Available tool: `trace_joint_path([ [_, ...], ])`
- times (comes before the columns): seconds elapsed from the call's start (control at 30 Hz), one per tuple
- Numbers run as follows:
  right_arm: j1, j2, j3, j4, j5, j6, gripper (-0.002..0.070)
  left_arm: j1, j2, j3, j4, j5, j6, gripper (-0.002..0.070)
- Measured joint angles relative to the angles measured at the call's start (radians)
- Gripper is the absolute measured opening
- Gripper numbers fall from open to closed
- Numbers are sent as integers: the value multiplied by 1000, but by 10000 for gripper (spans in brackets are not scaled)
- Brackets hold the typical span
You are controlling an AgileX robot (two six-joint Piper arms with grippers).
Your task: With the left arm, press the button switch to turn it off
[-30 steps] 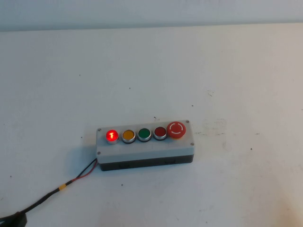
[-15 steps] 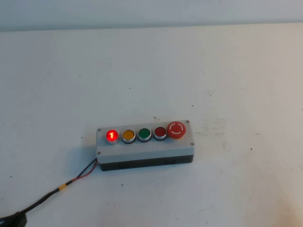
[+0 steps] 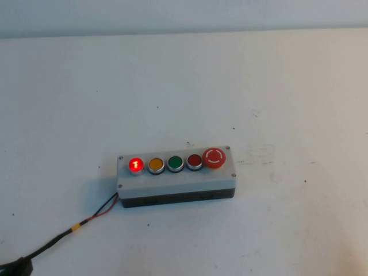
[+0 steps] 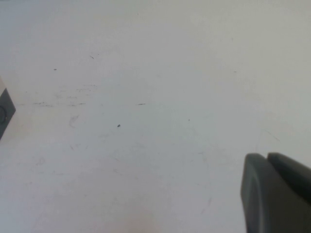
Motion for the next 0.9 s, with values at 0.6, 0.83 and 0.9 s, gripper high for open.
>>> trace_joint_path([
  [0.6, 0, 0, 0, 0, 0, 0, -16, 0, 9, -12, -481, -292, -136, -3],
  [0.83, 0, 0, 0, 0, 0, 0, -16, 0, 363, -347, -385, 115, -150, -3],
  [0.9, 0, 0, 0, 0, 0, 0, -16, 0, 498, -485, -297, 267, -150, -3],
])
